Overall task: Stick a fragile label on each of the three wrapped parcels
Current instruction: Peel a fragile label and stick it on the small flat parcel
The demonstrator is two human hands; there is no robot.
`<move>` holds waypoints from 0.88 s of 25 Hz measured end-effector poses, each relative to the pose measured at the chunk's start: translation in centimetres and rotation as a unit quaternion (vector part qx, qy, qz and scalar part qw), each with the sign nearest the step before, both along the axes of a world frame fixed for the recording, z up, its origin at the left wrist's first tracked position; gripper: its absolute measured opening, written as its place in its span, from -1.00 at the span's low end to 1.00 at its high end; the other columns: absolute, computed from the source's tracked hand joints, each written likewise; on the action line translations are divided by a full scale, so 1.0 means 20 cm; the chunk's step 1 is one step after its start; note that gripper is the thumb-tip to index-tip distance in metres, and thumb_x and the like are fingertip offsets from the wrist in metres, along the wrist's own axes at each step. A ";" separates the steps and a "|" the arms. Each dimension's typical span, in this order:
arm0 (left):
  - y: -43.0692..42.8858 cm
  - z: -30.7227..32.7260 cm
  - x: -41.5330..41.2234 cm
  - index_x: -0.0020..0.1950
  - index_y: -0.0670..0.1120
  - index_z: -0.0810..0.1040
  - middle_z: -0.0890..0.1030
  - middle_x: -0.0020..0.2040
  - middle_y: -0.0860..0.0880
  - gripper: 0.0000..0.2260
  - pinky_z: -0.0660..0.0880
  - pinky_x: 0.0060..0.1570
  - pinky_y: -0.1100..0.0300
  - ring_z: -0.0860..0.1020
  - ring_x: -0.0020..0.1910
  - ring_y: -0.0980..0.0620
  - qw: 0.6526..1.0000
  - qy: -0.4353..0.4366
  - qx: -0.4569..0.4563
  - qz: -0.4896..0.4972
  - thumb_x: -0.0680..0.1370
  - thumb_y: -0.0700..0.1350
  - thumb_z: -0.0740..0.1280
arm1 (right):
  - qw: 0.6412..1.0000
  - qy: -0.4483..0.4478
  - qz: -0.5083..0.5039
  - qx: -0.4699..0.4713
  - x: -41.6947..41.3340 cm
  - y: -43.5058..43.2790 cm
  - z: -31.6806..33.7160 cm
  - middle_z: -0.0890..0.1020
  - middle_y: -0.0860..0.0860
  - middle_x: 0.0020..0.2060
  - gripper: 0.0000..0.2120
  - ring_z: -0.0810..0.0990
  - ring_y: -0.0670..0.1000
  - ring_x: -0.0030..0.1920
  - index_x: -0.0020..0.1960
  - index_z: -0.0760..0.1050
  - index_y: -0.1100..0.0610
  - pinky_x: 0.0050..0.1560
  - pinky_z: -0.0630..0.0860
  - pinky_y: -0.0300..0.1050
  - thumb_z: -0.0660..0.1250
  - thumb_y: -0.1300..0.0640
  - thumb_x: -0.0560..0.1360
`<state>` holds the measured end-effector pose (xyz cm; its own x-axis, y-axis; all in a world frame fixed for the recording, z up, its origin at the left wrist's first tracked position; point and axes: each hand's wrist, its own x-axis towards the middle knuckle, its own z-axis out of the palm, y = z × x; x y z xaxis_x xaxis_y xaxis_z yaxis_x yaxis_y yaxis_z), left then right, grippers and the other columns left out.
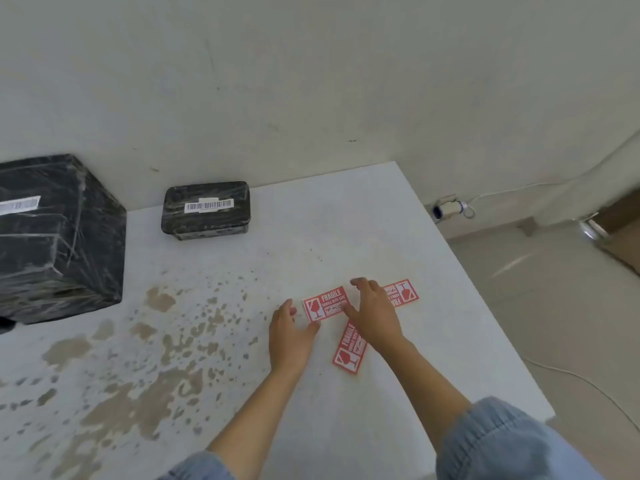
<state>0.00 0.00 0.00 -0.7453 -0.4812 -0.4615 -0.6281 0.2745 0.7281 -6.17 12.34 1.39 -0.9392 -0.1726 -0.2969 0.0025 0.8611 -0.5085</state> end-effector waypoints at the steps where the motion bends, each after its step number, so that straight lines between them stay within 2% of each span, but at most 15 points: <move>1: 0.03 0.00 -0.03 0.43 -0.11 0.26 0.46 0.28 -0.08 -0.41 0.41 0.21 0.06 0.44 0.27 -0.07 0.999 0.003 0.013 0.040 0.46 -0.09 0.40 | 1.000 -0.011 0.000 0.004 -0.03 -0.01 -0.02 0.43 0.08 0.34 -0.52 0.42 0.09 0.32 0.41 0.25 0.11 0.28 0.42 -0.03 0.28 0.05 0.55; 4: 0.09 0.01 -0.09 0.41 -0.13 0.28 0.48 0.26 -0.11 -0.43 0.44 0.17 0.07 0.47 0.21 -0.08 0.989 0.001 0.052 0.139 0.46 -0.12 0.41 | 1.000 -0.016 0.001 0.008 -0.09 -0.04 -0.06 0.44 0.10 0.31 -0.51 0.40 0.09 0.31 0.42 0.22 0.13 0.26 0.43 -0.04 0.28 0.13 0.54; 8: 0.09 0.01 -0.14 0.37 -0.13 0.35 0.55 0.20 -0.12 -0.52 0.46 0.10 0.11 0.53 0.13 -0.08 0.970 -0.006 0.100 0.221 0.47 -0.20 0.39 | 0.996 -0.056 -0.063 -0.038 -0.16 -0.06 -0.11 0.51 0.09 0.24 -0.53 0.47 0.09 0.25 0.37 0.30 0.12 0.21 0.50 -0.03 0.33 0.17 0.50; 12: 0.09 0.00 -0.16 0.22 -0.13 0.47 0.61 0.10 -0.13 -0.65 0.47 -0.07 0.19 0.54 -0.07 0.00 0.970 -0.008 0.088 0.227 0.45 -0.22 0.41 | 0.994 -0.082 -0.058 -0.048 -0.21 -0.05 -0.14 0.55 0.07 0.13 -0.63 0.53 0.08 0.13 0.27 0.42 0.12 0.18 0.55 -0.01 0.36 0.16 0.49; 17: 0.05 -0.04 -0.18 -0.07 -0.09 0.52 0.62 -0.01 -0.11 -0.84 0.44 -0.23 0.25 0.56 -0.13 0.00 0.973 -0.014 0.073 0.219 0.41 -0.22 0.44 | 0.997 -0.064 -0.033 -0.042 -0.24 -0.05 -0.15 0.54 0.07 0.08 -0.82 0.51 0.02 0.05 0.11 0.51 0.16 0.12 0.53 -0.11 0.30 0.19 0.51; 19: 0.04 -0.04 -0.19 -0.10 -0.08 0.50 0.61 -0.01 -0.11 -0.84 0.43 -0.27 0.26 0.55 -0.13 -0.01 0.974 -0.013 0.067 0.215 0.41 -0.22 0.45 | 0.997 -0.055 -0.029 -0.041 -0.25 -0.06 -0.14 0.54 0.08 0.07 -0.86 0.48 -0.01 -0.02 0.07 0.52 0.17 0.03 0.50 -0.19 0.27 0.20 0.53; 22: 0.06 -0.02 -0.20 -0.04 -0.10 0.44 0.59 -0.03 -0.09 -0.79 0.44 -0.25 0.27 0.55 -0.14 -0.01 0.973 -0.004 0.078 0.218 0.43 -0.24 0.43 | 0.997 -0.052 -0.023 -0.046 -0.25 -0.06 -0.13 0.54 0.08 0.03 -0.94 0.48 -0.03 -0.09 -0.02 0.50 0.13 -0.09 0.45 -0.24 0.27 0.21 0.53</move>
